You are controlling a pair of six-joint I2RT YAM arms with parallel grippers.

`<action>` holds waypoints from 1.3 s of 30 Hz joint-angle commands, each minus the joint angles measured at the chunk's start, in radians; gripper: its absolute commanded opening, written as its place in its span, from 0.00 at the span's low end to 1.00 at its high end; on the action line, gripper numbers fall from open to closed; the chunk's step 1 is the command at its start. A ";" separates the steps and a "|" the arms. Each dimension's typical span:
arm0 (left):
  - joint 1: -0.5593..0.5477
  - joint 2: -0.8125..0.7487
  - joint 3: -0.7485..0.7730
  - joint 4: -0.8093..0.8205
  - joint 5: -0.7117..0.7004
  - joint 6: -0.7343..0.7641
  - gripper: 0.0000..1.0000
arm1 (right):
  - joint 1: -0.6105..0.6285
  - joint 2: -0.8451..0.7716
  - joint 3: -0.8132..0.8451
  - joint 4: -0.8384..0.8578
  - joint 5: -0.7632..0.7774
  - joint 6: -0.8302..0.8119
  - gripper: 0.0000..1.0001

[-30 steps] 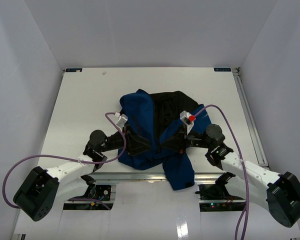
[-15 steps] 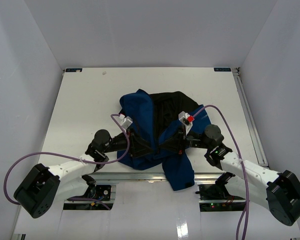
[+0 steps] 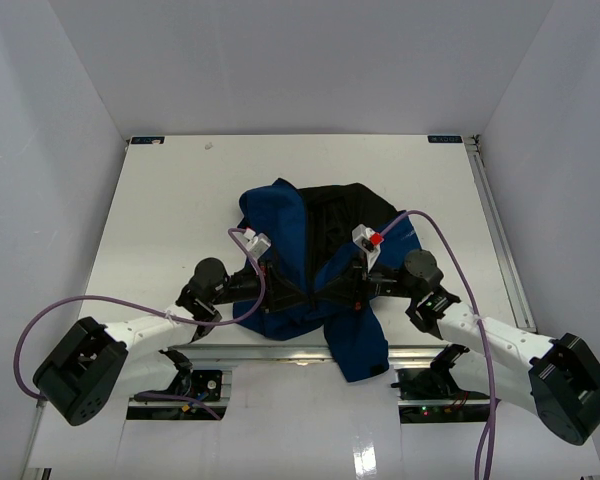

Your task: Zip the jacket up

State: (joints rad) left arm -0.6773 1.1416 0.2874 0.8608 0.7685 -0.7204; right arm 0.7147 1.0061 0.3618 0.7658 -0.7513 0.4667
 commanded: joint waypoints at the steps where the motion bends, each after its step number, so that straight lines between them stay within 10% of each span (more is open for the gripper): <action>1: -0.007 -0.002 0.029 0.043 0.031 0.011 0.06 | 0.012 0.008 0.024 0.077 0.005 -0.002 0.08; 12: -0.008 -0.071 0.059 -0.189 0.000 0.165 0.00 | 0.009 0.031 0.165 -0.082 0.095 -0.054 0.08; 39: -0.040 -0.072 0.056 -0.193 0.107 0.213 0.00 | -0.027 0.094 0.266 -0.129 0.156 -0.044 0.08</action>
State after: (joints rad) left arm -0.6781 1.0733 0.3378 0.6957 0.7352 -0.5124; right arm 0.7039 1.0900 0.5246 0.5397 -0.6557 0.4416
